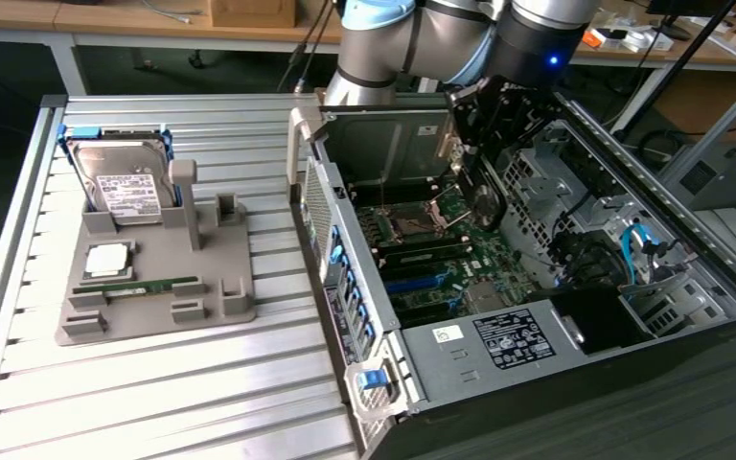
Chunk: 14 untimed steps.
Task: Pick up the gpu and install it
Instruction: 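Pick up the gpu and move the gpu toward the slot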
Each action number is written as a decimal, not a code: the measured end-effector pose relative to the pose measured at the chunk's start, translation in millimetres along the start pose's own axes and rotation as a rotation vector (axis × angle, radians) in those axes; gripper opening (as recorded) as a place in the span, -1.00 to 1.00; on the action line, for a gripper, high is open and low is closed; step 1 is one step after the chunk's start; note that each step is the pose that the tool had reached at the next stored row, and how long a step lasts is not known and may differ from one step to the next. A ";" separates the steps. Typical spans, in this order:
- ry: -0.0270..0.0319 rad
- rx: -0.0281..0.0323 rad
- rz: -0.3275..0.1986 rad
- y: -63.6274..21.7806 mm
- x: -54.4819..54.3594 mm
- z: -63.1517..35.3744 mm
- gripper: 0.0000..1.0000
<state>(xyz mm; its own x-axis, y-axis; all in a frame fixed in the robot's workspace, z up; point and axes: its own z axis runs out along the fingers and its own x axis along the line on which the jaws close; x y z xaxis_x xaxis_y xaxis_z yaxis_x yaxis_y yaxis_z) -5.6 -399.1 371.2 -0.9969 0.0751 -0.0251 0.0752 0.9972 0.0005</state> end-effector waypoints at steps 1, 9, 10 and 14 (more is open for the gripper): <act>0.0000 0.0001 0.000 0.0 -0.5 0.3 -0.47; 0.0000 0.0005 0.000 0.3 -3.5 2.8 -0.47; 0.0000 0.0005 0.000 0.3 -3.7 3.1 -0.47; 0.0000 0.0005 0.000 0.3 -4.1 4.3 -0.47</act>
<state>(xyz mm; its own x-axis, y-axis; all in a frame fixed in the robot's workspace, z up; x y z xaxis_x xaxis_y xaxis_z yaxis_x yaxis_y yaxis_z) -1.4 -399.0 366.9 -0.9969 0.0752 -0.0252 0.0752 0.9972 0.0000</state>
